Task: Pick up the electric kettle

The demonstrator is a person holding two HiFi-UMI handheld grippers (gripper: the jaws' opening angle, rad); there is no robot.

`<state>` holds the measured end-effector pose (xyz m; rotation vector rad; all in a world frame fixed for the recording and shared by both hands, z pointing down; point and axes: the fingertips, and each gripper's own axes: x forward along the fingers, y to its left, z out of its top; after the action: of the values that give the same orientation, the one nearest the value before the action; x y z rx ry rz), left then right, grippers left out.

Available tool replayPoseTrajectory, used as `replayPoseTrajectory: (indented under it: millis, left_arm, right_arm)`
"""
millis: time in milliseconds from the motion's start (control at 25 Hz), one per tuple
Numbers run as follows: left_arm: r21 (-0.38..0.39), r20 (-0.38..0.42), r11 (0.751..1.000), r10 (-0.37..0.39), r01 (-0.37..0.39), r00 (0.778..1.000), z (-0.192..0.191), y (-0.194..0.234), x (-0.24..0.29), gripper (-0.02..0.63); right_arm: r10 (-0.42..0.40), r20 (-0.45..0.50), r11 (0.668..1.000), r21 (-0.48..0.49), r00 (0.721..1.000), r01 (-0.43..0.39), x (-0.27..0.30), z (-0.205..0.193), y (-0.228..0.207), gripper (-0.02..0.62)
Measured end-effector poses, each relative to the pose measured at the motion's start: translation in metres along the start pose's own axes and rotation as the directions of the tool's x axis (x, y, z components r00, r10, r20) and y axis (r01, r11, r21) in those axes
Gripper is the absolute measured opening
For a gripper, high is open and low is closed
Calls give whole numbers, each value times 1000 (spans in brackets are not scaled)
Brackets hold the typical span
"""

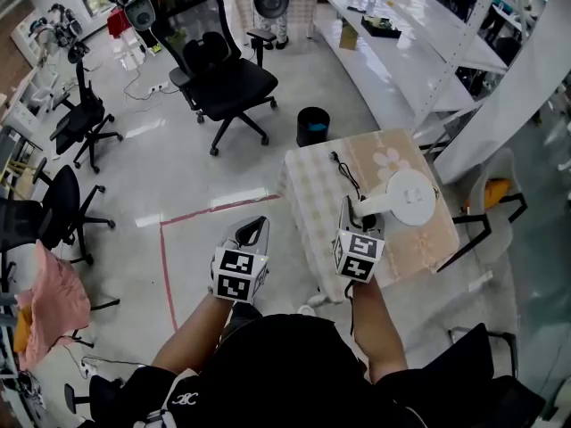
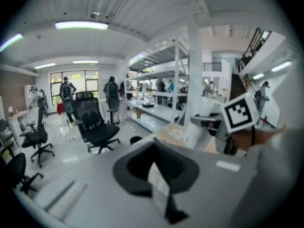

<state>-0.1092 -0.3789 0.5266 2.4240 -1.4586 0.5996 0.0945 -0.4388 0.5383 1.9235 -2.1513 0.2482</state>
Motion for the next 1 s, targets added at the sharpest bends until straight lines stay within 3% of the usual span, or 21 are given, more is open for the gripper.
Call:
replayPoseTrajectory:
  millis: [200, 400, 560, 1000]
  left_arm:
    - [-3, 55, 1000, -26, 26, 998, 14, -19, 5, 0]
    - [-44, 78, 997, -66, 70, 995, 23, -37, 12, 0]
    - [-34, 101, 995, -87, 90, 991, 36, -47, 15, 0]
    - [-29, 86, 995, -87, 90, 992, 30, -57, 18, 0]
  right_arm:
    - [10, 21, 998, -61, 1000, -9, -29, 26, 1, 130]
    - [30, 15, 998, -48, 999, -29, -51, 38, 1, 130]
    - [42, -3, 998, -42, 999, -42, -59, 35, 4, 130]
    - [64, 26, 996, -67, 998, -62, -68, 40, 9, 130]
